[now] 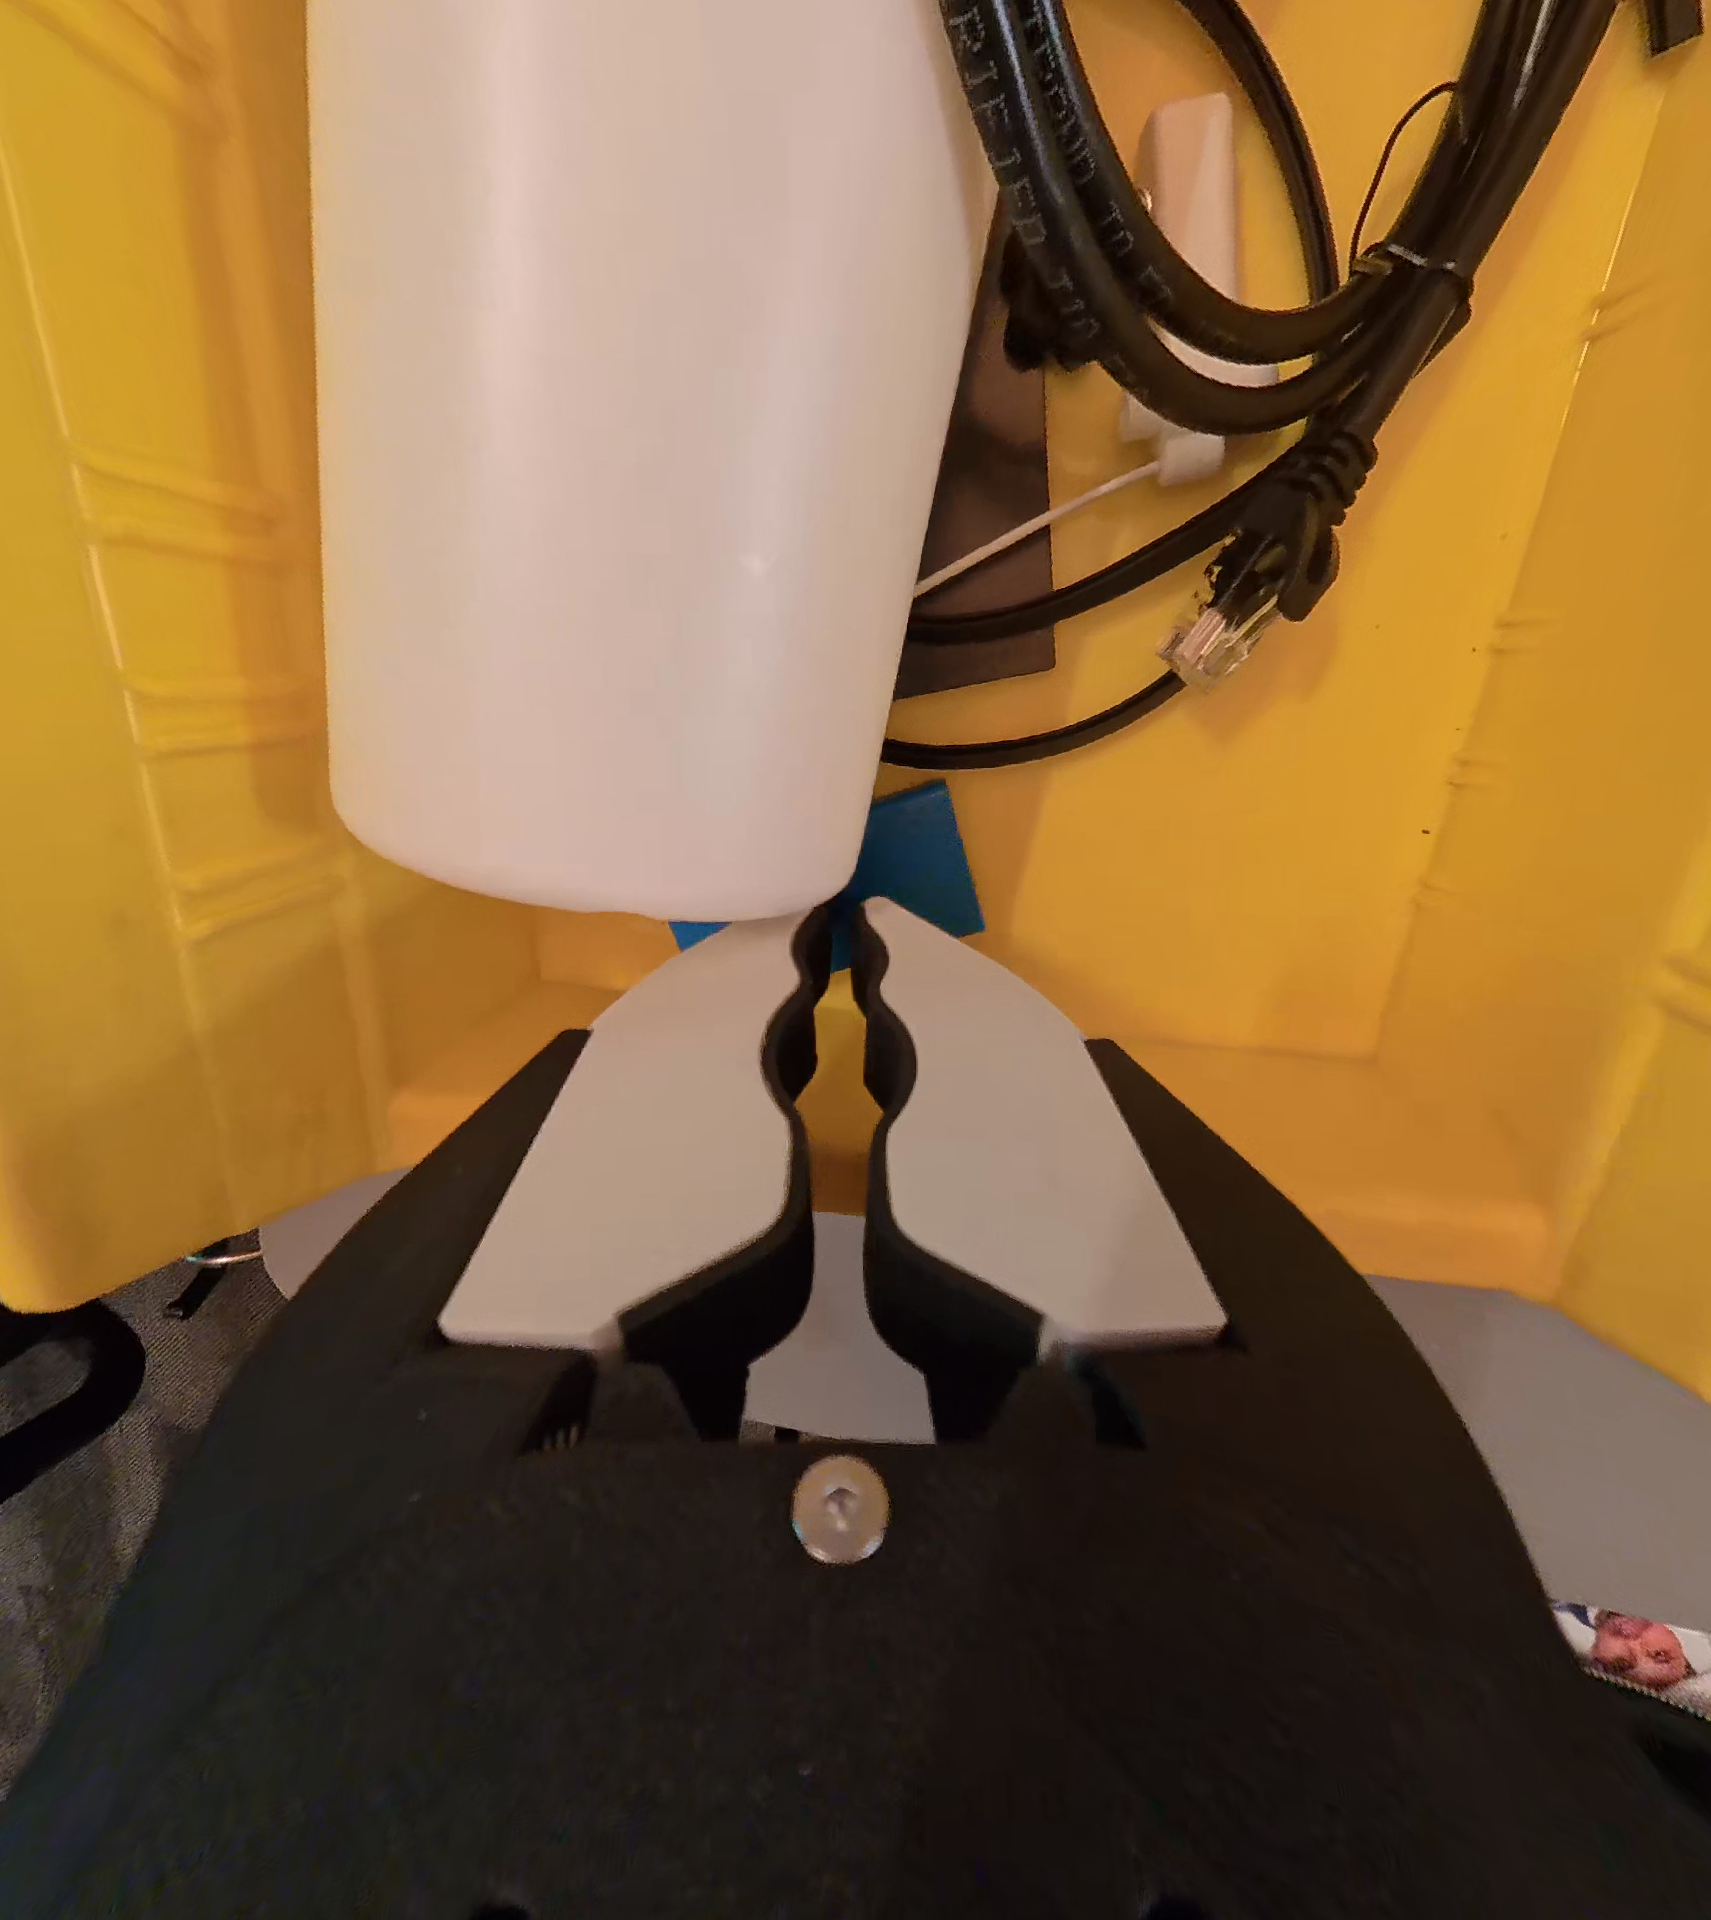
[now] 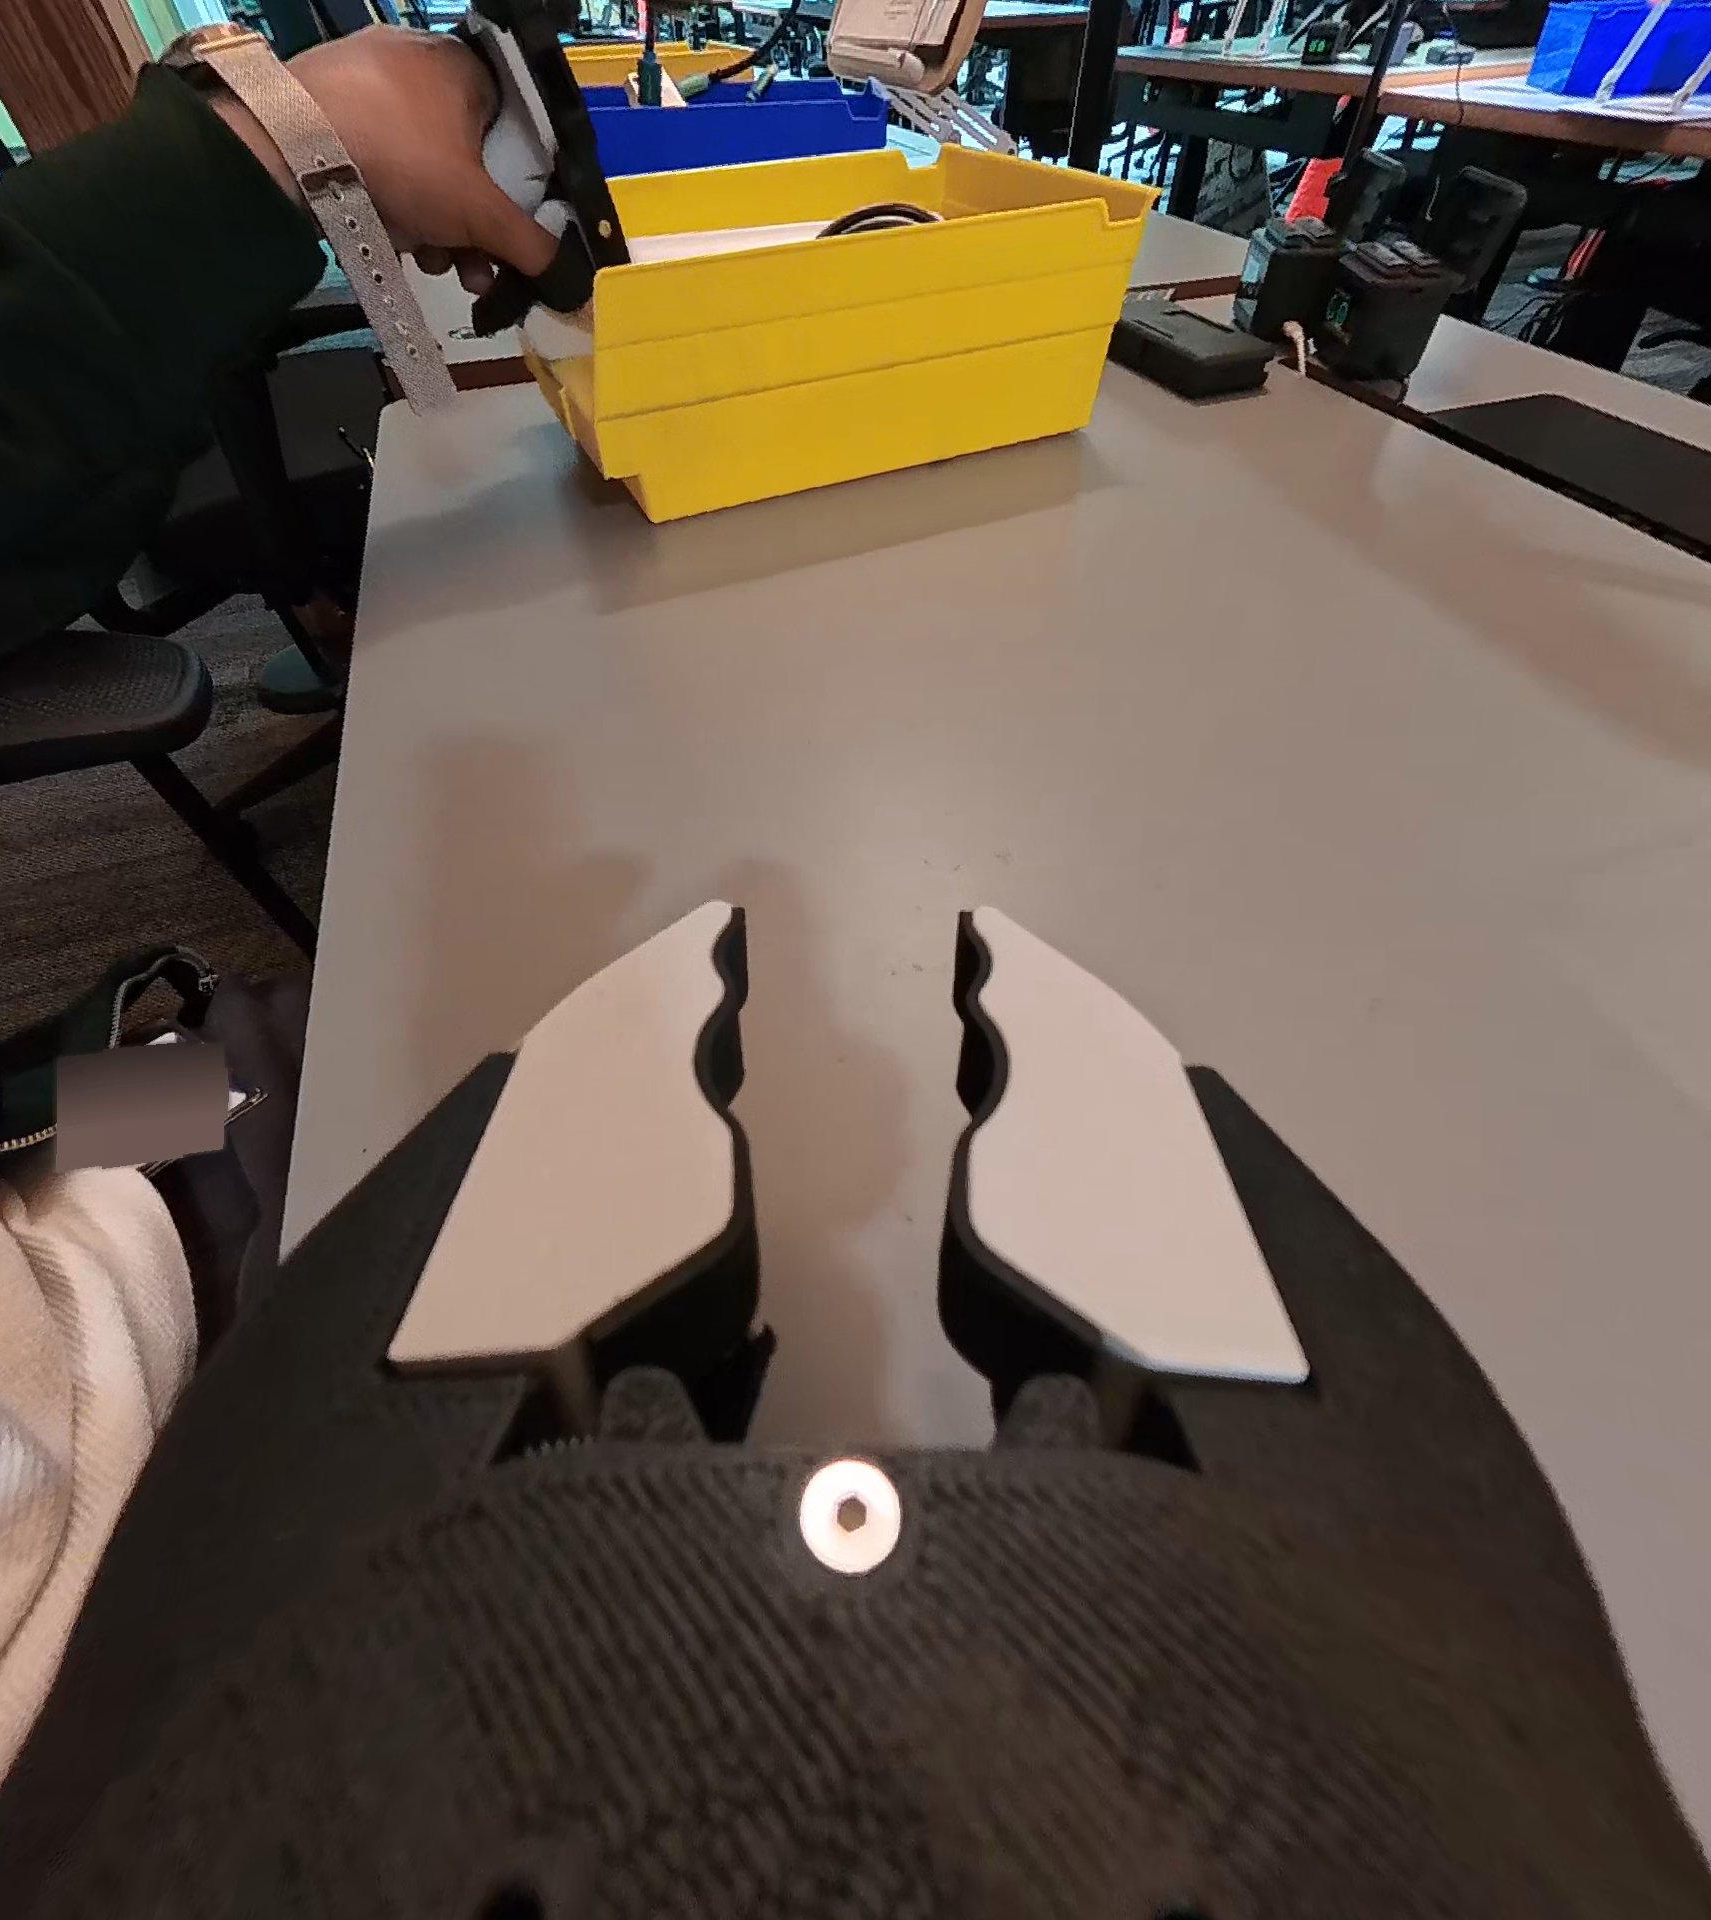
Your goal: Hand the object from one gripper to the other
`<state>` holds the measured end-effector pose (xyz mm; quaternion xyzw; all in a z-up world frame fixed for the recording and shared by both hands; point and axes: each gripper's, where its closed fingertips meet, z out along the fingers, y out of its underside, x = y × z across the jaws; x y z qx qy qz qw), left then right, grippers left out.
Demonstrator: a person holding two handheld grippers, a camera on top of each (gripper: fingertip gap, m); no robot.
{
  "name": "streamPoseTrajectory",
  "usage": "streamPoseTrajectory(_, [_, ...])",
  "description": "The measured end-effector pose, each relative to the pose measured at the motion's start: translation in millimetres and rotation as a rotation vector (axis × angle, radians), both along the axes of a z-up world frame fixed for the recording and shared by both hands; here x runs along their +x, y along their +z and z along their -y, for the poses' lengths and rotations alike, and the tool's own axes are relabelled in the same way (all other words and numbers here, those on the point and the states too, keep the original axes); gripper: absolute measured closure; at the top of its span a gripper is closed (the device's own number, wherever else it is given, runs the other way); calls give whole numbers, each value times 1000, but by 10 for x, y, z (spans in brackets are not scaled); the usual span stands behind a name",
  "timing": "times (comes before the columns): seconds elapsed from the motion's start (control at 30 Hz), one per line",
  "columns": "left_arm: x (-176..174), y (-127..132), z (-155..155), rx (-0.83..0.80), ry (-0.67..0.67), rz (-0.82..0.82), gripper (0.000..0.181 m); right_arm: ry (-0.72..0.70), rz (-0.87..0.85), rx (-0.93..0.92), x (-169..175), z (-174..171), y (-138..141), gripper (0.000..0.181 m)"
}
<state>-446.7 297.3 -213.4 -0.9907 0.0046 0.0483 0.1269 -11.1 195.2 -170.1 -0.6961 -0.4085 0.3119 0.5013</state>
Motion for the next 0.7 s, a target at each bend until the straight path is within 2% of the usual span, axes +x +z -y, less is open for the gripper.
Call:
streamPoseTrajectory(0.2, [21,5,-15,18,-2,41,174,0,3,-1,-2,-1,-5,143])
streamPoseTrajectory(0.37, [-15,9,-46,22,4,11,158,2,2,-2,-1,0,-3,143])
streamPoseTrajectory(0.7, [-53,20,-54,32,-12,4,161,3,10,3,-6,4,-9,143])
